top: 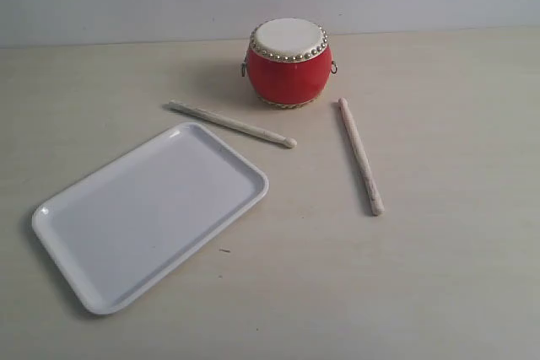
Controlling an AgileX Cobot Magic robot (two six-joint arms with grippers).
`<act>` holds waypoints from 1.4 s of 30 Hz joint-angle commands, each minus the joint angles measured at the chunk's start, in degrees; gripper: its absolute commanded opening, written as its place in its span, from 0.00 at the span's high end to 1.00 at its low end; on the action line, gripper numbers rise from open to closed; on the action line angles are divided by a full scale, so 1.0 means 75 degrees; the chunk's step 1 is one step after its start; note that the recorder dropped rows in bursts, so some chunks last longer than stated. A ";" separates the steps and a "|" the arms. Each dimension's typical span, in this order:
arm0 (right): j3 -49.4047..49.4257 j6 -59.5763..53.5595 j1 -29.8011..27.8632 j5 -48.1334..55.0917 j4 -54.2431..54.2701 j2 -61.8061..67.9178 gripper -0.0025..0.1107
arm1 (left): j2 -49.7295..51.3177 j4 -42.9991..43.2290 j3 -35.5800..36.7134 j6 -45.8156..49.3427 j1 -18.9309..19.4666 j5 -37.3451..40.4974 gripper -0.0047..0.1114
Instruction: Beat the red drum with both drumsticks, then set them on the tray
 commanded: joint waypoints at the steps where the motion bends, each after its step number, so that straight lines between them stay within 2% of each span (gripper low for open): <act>1: 0.0036 -0.0014 -0.0037 -0.0052 -0.0035 -0.0047 0.98 | -0.0044 0.0005 -0.0003 -0.0025 0.0012 -0.0021 0.96; 29: 0.0036 -0.0014 -0.0037 -0.0125 -0.0018 -0.0047 0.98 | -0.0044 0.0005 -0.0003 -0.0025 0.0012 -0.0021 0.96; 37: 0.0036 -0.0014 -0.0037 -0.1201 -0.0018 -0.0047 0.98 | -0.0044 0.0005 -0.0003 -0.0025 0.0012 -0.0021 0.96; 42: 0.0036 0.0406 -0.0037 -0.2684 -0.0018 -0.0047 0.98 | -0.0044 0.0005 -0.0003 -0.0025 0.0012 -0.0021 0.96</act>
